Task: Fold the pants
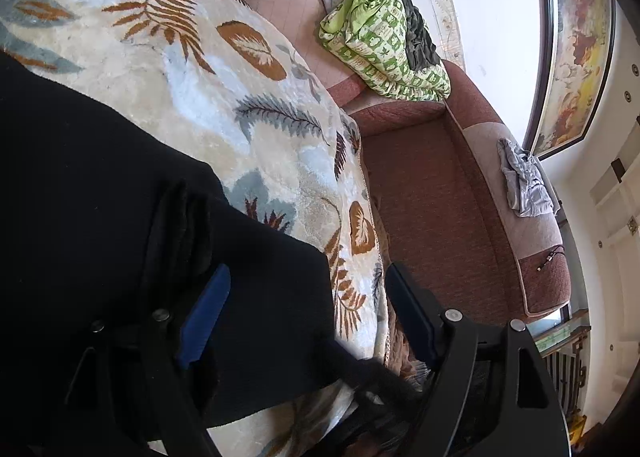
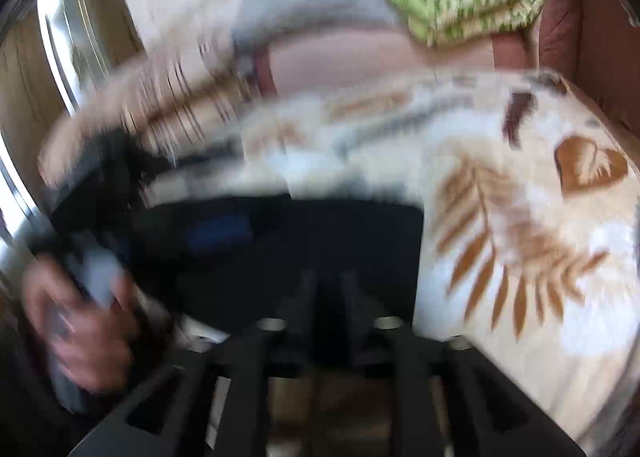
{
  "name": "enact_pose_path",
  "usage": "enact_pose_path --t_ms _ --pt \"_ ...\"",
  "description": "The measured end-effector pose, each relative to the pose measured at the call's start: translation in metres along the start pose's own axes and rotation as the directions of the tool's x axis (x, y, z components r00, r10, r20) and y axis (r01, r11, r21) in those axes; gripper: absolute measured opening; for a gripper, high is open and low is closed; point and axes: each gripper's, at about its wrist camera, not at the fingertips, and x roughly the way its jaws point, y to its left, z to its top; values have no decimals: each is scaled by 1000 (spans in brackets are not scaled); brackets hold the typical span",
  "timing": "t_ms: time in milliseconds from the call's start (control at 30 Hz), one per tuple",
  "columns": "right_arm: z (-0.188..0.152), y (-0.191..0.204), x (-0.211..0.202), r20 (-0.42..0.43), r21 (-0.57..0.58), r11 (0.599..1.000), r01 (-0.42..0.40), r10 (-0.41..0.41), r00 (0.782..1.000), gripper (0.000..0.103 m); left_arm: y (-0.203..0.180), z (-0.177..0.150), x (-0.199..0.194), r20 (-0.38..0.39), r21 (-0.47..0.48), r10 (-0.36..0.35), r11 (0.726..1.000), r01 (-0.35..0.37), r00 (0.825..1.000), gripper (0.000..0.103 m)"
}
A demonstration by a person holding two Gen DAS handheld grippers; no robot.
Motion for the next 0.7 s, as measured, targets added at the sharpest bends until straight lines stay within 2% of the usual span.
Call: enact_pose_path --t_ms 200,300,333,367,400,433,467,567,600,667,700 --pt "3 -3 0 0 42 999 -31 32 1000 32 -7 -2 3 -3 38 23 999 -22 1000 83" --pt "2 6 -2 -16 5 999 -48 49 999 51 -10 -4 3 1 50 32 998 -32 999 84" --pt "2 11 -2 -23 -15 999 -52 52 998 62 -13 -4 1 0 54 44 998 -44 999 84" --pt "2 16 -2 -25 -32 998 -54 53 998 67 -19 -3 -4 6 62 66 996 -66 998 84" --pt "0 22 -3 -26 -54 997 -52 50 998 76 -26 -3 -13 25 75 73 994 -75 997 84" --pt "-1 26 -2 -23 -70 997 -41 40 999 78 -36 -3 -27 56 107 46 993 -52 997 84" --pt "-2 28 -2 -18 -82 996 -30 28 999 78 -47 -3 -44 87 152 26 988 -39 996 84" --pt "-1 23 -3 3 -51 997 -55 55 998 78 -70 -2 -92 159 251 53 964 -93 986 89" --pt "-1 21 -3 10 -30 997 -67 67 998 78 -73 0 -111 183 263 49 960 -97 982 91" --pt "0 15 -4 22 18 996 -92 92 996 78 -69 3 -156 242 234 39 967 -98 970 103" --pt "1 13 -5 23 31 994 -101 100 995 78 -62 3 -173 271 209 38 973 -97 962 103"
